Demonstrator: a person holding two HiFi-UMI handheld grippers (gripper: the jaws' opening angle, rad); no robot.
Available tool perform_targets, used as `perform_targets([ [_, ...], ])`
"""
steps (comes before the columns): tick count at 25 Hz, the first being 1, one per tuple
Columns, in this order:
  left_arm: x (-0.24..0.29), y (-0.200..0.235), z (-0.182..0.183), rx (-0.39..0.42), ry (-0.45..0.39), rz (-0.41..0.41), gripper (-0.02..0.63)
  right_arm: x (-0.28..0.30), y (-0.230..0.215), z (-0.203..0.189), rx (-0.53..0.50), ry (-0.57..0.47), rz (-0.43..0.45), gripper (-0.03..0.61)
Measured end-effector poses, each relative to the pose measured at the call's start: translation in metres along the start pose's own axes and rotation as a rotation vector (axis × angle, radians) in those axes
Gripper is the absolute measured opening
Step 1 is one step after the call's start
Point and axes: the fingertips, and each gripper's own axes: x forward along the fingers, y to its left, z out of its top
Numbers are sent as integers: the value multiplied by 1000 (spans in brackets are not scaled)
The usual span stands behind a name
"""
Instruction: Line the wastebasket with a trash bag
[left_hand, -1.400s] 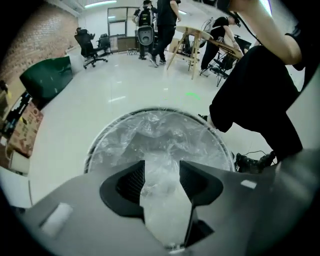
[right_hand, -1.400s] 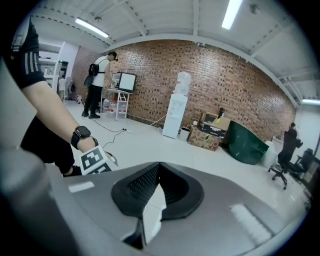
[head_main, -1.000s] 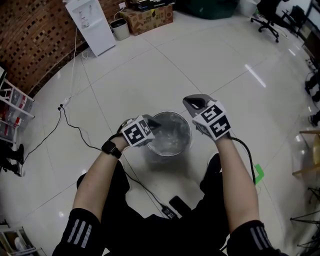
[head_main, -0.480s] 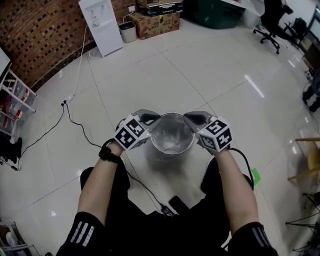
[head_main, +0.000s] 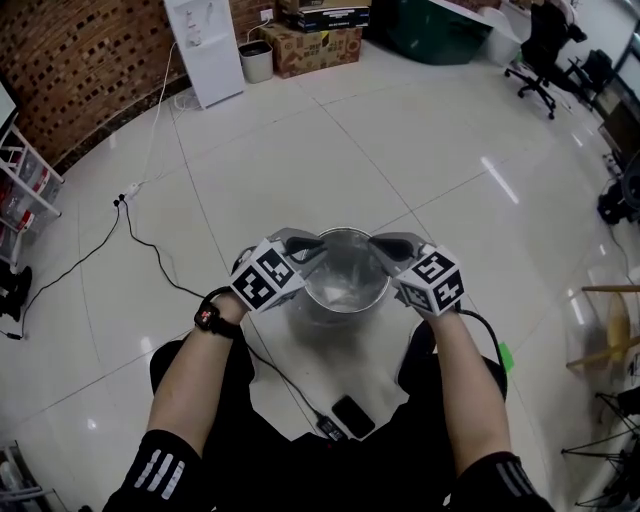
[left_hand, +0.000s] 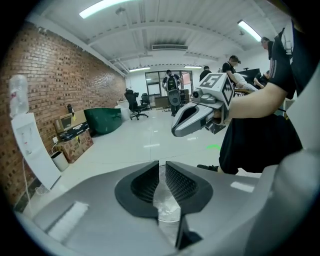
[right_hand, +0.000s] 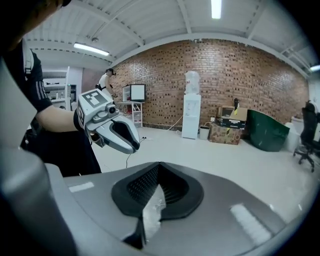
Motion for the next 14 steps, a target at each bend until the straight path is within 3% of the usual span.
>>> perform_targets([
  [5,6,4,-2,19,18,-26,66,4,-11,3,-53,20,6,6],
  [14,9,-1,-8,42,36,-29,80,-1,-20,3,-41,-6,-13,6],
])
